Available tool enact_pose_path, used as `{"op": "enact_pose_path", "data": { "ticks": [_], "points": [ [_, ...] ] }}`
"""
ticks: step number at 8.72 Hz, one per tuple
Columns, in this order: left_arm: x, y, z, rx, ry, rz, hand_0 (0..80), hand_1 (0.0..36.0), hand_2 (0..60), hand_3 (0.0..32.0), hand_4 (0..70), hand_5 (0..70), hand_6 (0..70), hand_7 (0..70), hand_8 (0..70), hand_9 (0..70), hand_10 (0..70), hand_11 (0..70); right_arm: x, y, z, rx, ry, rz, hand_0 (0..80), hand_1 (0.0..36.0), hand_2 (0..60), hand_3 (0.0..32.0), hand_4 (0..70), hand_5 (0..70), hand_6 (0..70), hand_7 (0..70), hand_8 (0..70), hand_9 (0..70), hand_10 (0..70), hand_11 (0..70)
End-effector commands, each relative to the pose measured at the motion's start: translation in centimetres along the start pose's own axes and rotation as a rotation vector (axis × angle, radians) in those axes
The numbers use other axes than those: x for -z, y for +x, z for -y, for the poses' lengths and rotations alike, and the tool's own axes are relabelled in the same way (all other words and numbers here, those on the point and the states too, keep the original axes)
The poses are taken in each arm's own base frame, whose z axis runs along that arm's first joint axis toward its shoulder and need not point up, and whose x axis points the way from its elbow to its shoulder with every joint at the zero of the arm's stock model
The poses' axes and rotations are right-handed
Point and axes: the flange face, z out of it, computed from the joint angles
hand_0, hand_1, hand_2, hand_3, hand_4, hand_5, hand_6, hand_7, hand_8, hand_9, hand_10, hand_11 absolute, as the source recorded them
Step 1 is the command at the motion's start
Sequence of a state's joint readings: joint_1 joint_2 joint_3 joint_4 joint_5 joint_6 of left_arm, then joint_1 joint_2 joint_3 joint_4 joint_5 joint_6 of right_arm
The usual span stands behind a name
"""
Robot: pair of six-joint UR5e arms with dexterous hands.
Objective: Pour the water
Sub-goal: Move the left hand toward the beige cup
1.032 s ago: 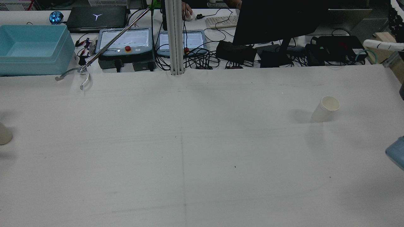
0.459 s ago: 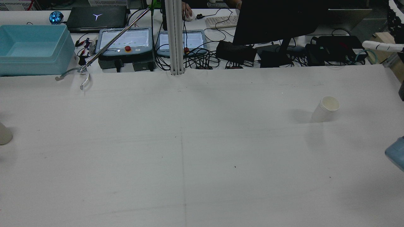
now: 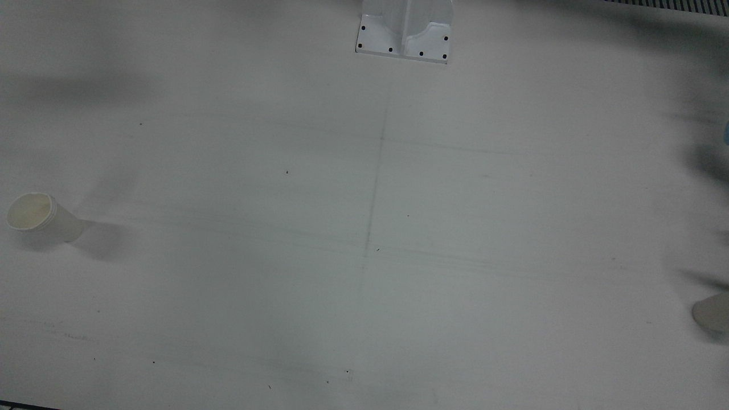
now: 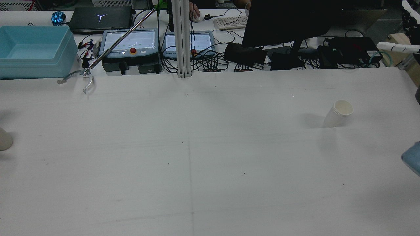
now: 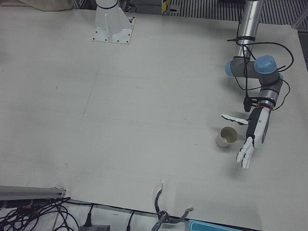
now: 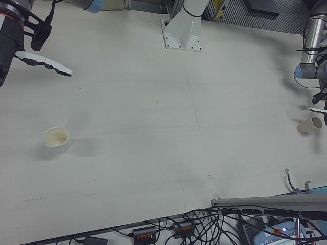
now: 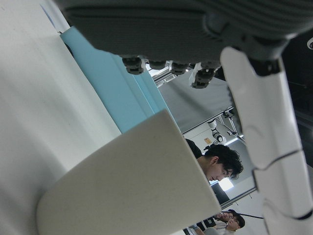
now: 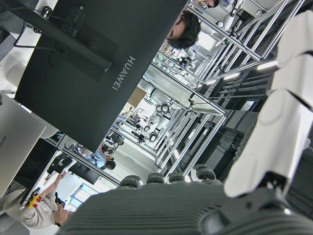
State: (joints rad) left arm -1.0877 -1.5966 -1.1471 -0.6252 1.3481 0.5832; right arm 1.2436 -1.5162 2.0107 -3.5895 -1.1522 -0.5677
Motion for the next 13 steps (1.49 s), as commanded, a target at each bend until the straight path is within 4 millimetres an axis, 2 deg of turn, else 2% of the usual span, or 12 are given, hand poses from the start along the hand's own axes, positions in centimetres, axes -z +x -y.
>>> {"op": "enact_pose_path", "data": {
  "ticks": [1,3,9,11,12,13],
  "points": [
    [-0.5,-0.6,0.5,-0.005,0.008,0.008,55.1,10.8,0.0,0.0,16.2,0.0,0.5,3.6,0.0,0.0,2.6,5.9,-0.5,-0.3,-0.7,-0.006,-0.015,0.005,46.5,14.6,11.8,0.0,1.5,0.0,0.0,0.0,0.0,1.6,0.0,0.0],
    [0.2,-1.3,1.7,-0.008,0.013,0.013,54.6,10.4,0.0,0.0,16.0,0.0,0.6,3.6,0.0,0.0,2.8,6.1,-0.9,-0.4,-1.2,-0.006,-0.024,0.009,46.4,14.7,12.1,0.0,1.8,0.0,0.0,0.0,0.0,1.8,0.0,0.0],
    [0.0,-1.3,1.8,0.002,0.006,0.005,54.2,9.7,0.0,0.0,17.3,0.0,1.4,4.7,0.0,0.0,3.0,6.3,-1.2,-0.6,-1.7,-0.009,-0.033,0.016,46.3,14.9,13.0,0.0,1.9,0.0,0.0,0.0,0.0,1.8,0.0,0.0],
    [-0.4,-2.3,1.0,0.009,-0.007,0.021,54.6,9.6,0.0,0.0,18.4,0.4,1.9,5.3,0.0,0.0,3.0,6.3,-1.1,-0.9,-1.9,-0.011,-0.035,0.02,46.6,14.9,12.6,0.0,2.0,0.0,0.0,0.0,0.0,1.7,0.0,0.0],
    [-0.6,-3.4,0.2,0.01,-0.015,0.042,55.2,10.4,0.0,0.0,18.2,1.0,2.1,5.6,0.0,0.0,2.9,6.1,-0.9,-1.1,-1.3,-0.008,-0.026,0.024,46.5,14.9,12.8,0.0,2.0,0.0,0.0,0.0,0.0,1.6,0.0,0.0],
    [-0.7,-4.0,-0.2,0.011,-0.008,0.03,55.5,11.0,0.0,0.0,17.9,1.0,2.0,5.7,0.0,0.0,2.8,6.1,-0.6,-0.5,-1.1,-0.003,-0.024,0.009,46.3,14.6,13.0,0.0,1.5,0.0,0.0,0.0,0.0,1.7,0.0,0.6]
  ]
}}
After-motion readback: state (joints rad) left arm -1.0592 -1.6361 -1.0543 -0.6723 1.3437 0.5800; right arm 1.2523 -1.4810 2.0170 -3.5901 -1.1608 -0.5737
